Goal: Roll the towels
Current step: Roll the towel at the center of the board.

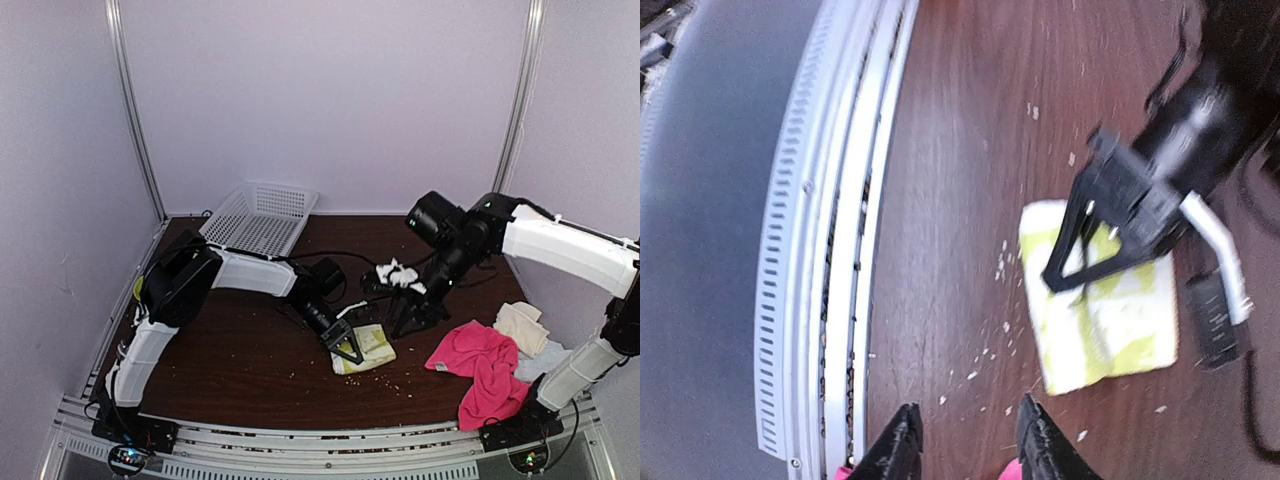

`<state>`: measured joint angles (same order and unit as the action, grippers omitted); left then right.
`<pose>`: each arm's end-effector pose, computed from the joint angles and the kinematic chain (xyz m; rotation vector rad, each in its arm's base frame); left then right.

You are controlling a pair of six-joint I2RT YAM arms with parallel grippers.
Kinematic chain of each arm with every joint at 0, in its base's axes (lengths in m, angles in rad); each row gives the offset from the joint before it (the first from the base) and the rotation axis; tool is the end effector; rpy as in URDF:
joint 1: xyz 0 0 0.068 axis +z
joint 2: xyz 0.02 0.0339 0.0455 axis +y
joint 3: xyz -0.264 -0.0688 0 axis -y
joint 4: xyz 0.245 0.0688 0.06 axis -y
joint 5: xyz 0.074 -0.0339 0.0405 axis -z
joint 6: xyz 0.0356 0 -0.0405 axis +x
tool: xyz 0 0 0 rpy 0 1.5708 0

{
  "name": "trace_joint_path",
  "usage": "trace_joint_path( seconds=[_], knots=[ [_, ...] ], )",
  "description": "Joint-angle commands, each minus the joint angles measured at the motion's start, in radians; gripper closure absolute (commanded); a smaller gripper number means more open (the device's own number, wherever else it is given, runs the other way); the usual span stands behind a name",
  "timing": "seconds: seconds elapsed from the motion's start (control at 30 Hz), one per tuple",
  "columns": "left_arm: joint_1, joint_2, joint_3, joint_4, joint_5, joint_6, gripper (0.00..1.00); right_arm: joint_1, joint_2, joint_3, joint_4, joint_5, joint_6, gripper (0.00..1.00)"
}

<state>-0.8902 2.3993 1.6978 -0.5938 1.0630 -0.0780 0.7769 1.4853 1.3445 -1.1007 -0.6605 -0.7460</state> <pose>0.2686 -0.3812 0.0918 -1.1666 -2.2007 1.4520 0.1854 0.2129 0.3049 -1.9602 1.8351 0.9258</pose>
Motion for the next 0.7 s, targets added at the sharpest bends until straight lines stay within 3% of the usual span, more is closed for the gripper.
trace_joint_path(
  seconds=[0.0, 0.4, 0.5, 0.6, 0.67],
  knots=[
    [-0.013, 0.080, -0.005, -0.106, -0.067, -0.019, 0.99, 0.088, -0.073, -0.197, 0.289, 0.369, 0.061, 0.59],
    [-0.014, 0.082, 0.000, -0.109, -0.073, -0.023, 0.99, 0.154, 0.116, -0.329, 0.538, 0.436, 0.027, 0.53],
    [-0.012, 0.085, 0.003, -0.110, -0.078, -0.023, 0.99, 0.157, 0.146, -0.342, 0.566, 0.424, 0.016, 0.46],
    [-0.012, 0.088, 0.006, -0.110, -0.082, -0.024, 0.99, 0.159, 0.181, -0.358, 0.591, 0.420, 0.011, 0.47],
    [-0.012, 0.085, 0.006, -0.110, -0.086, -0.022, 0.99, 0.159, 0.211, -0.356, 0.581, 0.420, 0.010, 0.55]
  ],
)
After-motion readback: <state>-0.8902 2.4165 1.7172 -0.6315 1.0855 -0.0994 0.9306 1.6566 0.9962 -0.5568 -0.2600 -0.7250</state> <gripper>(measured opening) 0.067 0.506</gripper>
